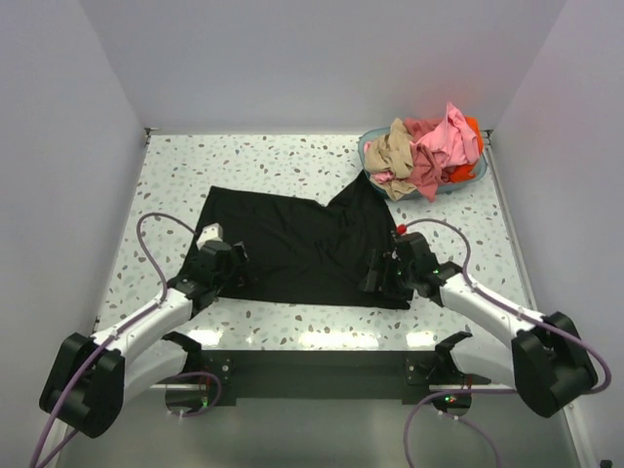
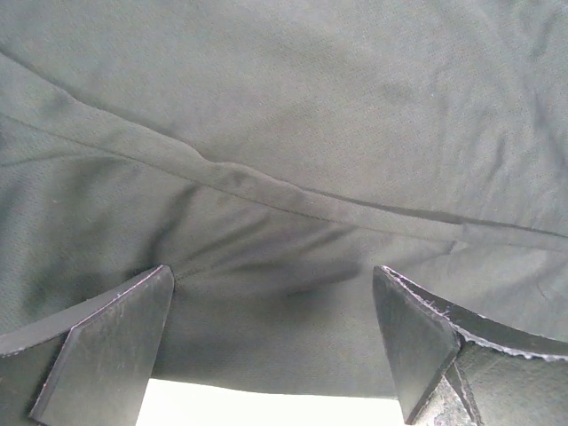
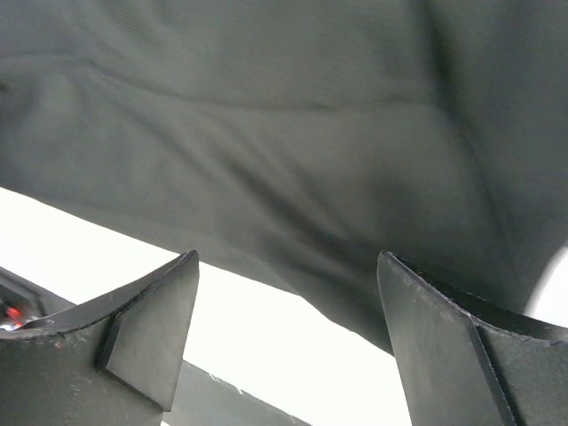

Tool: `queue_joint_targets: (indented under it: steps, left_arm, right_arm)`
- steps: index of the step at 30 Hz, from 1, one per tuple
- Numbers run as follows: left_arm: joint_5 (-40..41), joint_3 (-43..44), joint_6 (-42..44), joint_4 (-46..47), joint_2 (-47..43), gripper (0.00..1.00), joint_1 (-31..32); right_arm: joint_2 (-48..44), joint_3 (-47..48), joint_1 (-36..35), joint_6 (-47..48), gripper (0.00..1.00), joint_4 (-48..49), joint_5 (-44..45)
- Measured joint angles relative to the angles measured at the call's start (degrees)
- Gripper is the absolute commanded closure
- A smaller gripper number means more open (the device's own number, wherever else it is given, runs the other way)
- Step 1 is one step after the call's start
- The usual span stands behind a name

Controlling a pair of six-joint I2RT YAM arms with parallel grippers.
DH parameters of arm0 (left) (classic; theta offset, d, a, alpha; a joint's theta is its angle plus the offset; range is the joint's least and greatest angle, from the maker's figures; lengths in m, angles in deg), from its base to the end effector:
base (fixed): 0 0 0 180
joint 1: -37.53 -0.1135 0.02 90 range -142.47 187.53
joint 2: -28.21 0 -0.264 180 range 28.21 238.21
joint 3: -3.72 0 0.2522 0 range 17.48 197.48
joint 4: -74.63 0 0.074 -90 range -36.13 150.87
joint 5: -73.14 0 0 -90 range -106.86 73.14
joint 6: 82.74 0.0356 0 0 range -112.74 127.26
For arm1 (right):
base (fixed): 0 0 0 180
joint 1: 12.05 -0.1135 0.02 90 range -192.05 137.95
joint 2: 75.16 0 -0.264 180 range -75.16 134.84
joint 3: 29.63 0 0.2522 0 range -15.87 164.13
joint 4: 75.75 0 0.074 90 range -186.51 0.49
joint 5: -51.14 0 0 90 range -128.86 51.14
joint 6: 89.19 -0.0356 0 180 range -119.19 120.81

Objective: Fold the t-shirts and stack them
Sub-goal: Fold the tshirt

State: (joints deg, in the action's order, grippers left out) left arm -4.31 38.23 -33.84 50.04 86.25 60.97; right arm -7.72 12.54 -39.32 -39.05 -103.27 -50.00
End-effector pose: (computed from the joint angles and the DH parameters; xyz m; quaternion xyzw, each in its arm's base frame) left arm 0.1720 -0.0661 0.1558 -0.1811 0.9114 -0.1034 0.3549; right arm 0.1859 0.1035 0.1629 0.0726 0.9410 0.2522 0.2137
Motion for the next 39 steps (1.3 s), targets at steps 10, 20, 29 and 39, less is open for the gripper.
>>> queue_joint_targets:
  steps: [10,20,29,39]
  left_arm:
    - [0.83,5.86,0.92,-7.72,-1.66,0.00,0.76]
    - [1.38,8.50,1.73,-2.34,7.06,0.00,4.63]
    - [2.93,6.51,1.79,3.43,12.22,0.00,6.43]
    - [5.51,2.43,0.70,7.96,9.40,0.00,10.10]
  right_arm:
    - [-8.59,8.96,0.00,2.89,0.13,-18.45,8.76]
    - [8.41,14.64,-2.12,5.14,0.14,-11.56,9.14]
    - [13.27,12.81,-3.32,4.24,0.14,-7.87,9.31]
    - [7.48,5.01,-3.30,-0.76,0.14,-0.39,10.99]
